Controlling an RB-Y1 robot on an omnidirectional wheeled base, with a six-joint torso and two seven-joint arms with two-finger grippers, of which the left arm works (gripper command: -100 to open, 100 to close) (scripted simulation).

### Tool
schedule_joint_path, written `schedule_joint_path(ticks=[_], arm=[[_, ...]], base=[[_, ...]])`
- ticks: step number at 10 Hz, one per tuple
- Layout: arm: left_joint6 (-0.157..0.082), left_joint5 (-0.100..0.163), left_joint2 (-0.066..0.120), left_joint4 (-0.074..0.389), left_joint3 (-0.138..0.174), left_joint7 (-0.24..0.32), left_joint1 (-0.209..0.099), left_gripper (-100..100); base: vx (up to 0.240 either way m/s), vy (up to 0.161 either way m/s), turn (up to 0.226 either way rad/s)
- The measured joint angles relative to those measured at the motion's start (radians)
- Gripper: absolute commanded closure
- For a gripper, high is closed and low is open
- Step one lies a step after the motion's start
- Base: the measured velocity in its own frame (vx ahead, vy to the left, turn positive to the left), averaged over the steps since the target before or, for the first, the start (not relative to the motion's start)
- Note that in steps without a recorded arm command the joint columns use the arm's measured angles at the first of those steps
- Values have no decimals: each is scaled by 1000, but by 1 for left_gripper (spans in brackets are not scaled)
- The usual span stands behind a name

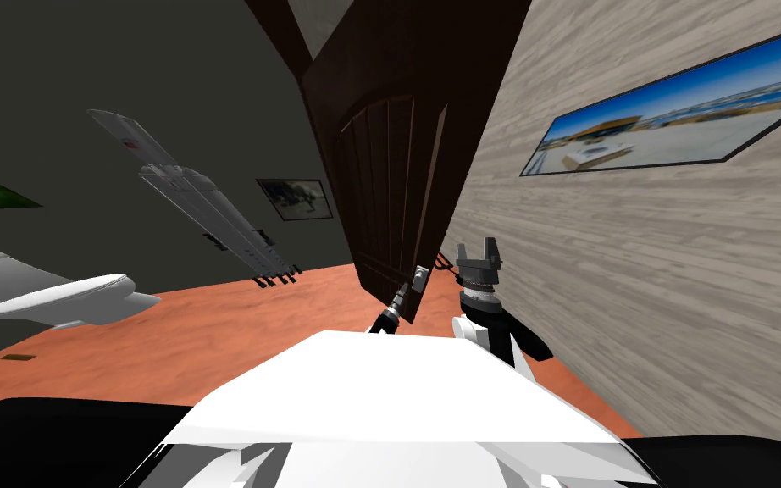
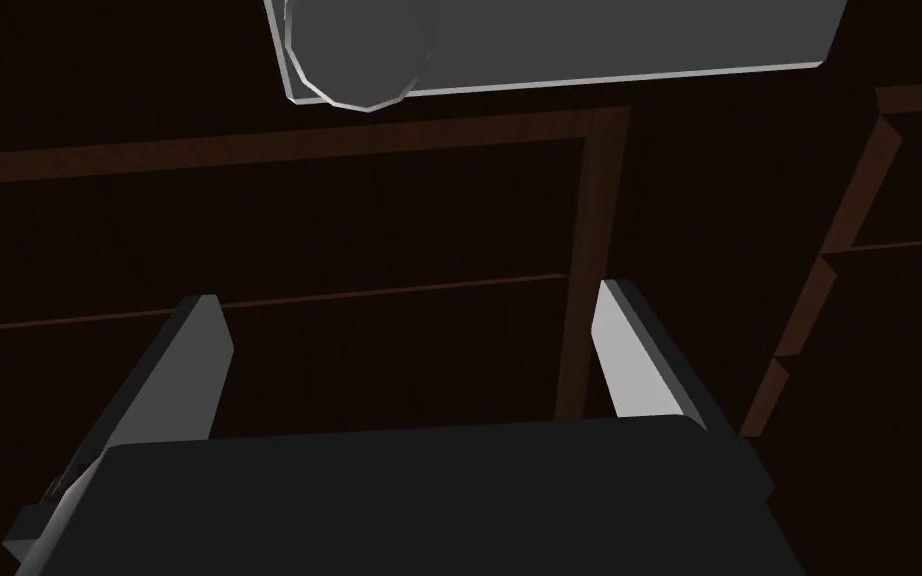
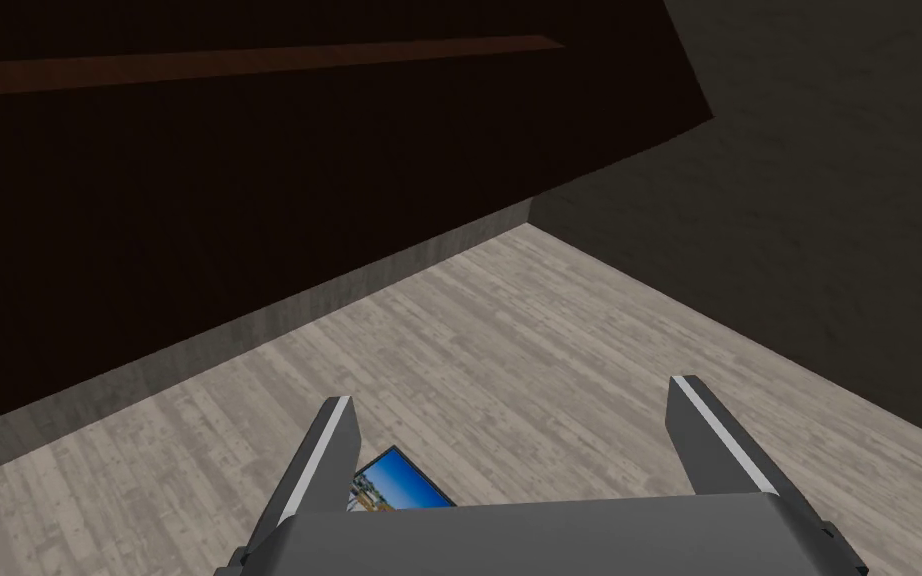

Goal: Push the door open

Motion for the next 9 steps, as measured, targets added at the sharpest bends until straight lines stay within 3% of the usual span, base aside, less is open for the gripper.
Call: schedule_joint_path(ticks=[1,2,3,5,7,9], arm=[[1,-2,-16,-12,-21,-10,19,-100],[-10,-5,-44,3,-40,-18,24,-100],[-13,-5,-47,6,-42,-19,25,-100],[-7,-6,-13,1,-38,-20,23,-100],[-3,-6,5,5,-32,-17,12,-100],[6,-5,-17,9,-22,-17,-4,-100]], base=[[-142,48,74],[-59,13,7],[67,-22,-11],[187,-86,1],[222,-105,-5],[193,-146,-4]])
